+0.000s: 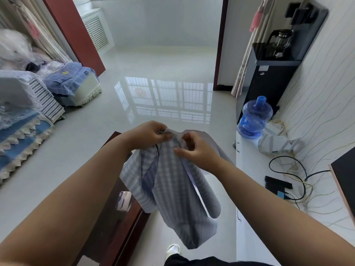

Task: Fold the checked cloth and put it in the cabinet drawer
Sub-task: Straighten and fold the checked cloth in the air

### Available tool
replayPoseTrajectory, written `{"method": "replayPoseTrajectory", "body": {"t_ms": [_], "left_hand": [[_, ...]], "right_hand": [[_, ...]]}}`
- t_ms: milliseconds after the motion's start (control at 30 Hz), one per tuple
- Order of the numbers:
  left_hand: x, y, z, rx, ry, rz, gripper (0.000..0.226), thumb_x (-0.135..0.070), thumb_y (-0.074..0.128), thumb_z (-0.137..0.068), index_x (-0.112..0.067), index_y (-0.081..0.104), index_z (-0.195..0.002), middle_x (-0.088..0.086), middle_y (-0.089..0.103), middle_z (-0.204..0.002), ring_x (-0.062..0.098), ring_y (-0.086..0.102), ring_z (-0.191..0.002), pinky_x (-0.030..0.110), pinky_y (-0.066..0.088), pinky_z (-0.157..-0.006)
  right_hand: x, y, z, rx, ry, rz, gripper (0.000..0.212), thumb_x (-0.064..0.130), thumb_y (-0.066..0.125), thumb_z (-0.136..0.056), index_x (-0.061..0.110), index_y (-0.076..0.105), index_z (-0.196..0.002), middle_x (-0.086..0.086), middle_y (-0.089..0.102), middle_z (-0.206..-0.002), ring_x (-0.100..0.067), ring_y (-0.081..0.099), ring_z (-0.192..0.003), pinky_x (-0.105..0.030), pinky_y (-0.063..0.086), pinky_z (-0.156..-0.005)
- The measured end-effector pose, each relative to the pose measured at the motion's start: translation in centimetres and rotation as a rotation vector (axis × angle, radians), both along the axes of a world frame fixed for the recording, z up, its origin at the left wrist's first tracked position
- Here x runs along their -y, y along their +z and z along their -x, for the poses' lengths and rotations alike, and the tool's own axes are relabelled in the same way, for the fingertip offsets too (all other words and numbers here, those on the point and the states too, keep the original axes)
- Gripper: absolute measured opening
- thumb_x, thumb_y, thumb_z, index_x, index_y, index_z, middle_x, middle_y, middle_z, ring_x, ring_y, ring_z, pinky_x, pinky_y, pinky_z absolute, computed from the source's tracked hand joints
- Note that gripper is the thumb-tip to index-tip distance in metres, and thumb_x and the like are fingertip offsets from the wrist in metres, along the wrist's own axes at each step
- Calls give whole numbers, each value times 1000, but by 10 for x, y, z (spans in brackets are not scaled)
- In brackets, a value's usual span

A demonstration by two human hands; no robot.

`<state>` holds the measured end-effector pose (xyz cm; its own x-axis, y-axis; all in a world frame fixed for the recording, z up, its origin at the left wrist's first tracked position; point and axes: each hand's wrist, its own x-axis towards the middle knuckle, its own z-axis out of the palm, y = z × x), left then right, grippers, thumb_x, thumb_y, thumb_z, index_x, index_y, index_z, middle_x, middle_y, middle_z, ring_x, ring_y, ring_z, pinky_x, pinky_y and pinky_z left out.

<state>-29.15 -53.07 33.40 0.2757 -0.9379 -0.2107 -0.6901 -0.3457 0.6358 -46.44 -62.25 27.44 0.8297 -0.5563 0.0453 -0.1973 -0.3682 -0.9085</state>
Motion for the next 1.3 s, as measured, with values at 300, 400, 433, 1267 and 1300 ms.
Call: {"method": "replayPoseTrajectory", "body": {"t_ms": [300, 400, 433, 1267, 1300], "left_hand": [[0, 5, 7, -69, -21, -95, 37, -37, 60, -91, -1, 61, -82, 4, 50, -68, 15, 44, -61, 30, 36, -59], [1, 6, 7, -104, -28, -120, 39, -35, 61, -90, 3, 57, -81, 6, 48, -68, 17, 43, -61, 32, 36, -58], [1, 7, 7, -108, -23, -124, 40, -35, 62, -90, 4, 58, -84, 6, 49, -68, 17, 44, -61, 33, 36, -59], [-10, 27, 4, -112, -99, -193, 37, -40, 63, -89, -15, 54, -62, 4, 44, -64, 19, 39, -61, 34, 35, -62], [-12, 29, 1, -114, -83, -181, 34, -40, 64, -88, -17, 58, -63, 4, 48, -65, 19, 43, -62, 35, 38, -64]], "right_hand": [[36, -1, 15, -65, -23, 281, 29, 39, 69, -82, 27, 51, -63, 13, 48, -58, -3, 43, -54, -23, 35, -56], [53, -5, 21, -180, 20, 186, 14, 32, 73, -80, 20, 66, -78, 1, 60, -70, -14, 53, -65, -28, 41, -66], [54, -7, 24, -269, 74, 174, 17, 31, 72, -81, 20, 70, -94, 1, 63, -80, -16, 57, -75, -27, 43, -72], [32, -61, 37, -789, 346, 260, 39, 35, 60, -88, 12, 56, -120, -7, 60, -117, -26, 57, -107, -29, 42, -80], [31, -66, 39, -776, 332, 262, 36, 36, 58, -89, 15, 57, -119, -5, 60, -116, -25, 57, -107, -29, 42, -80]]}}
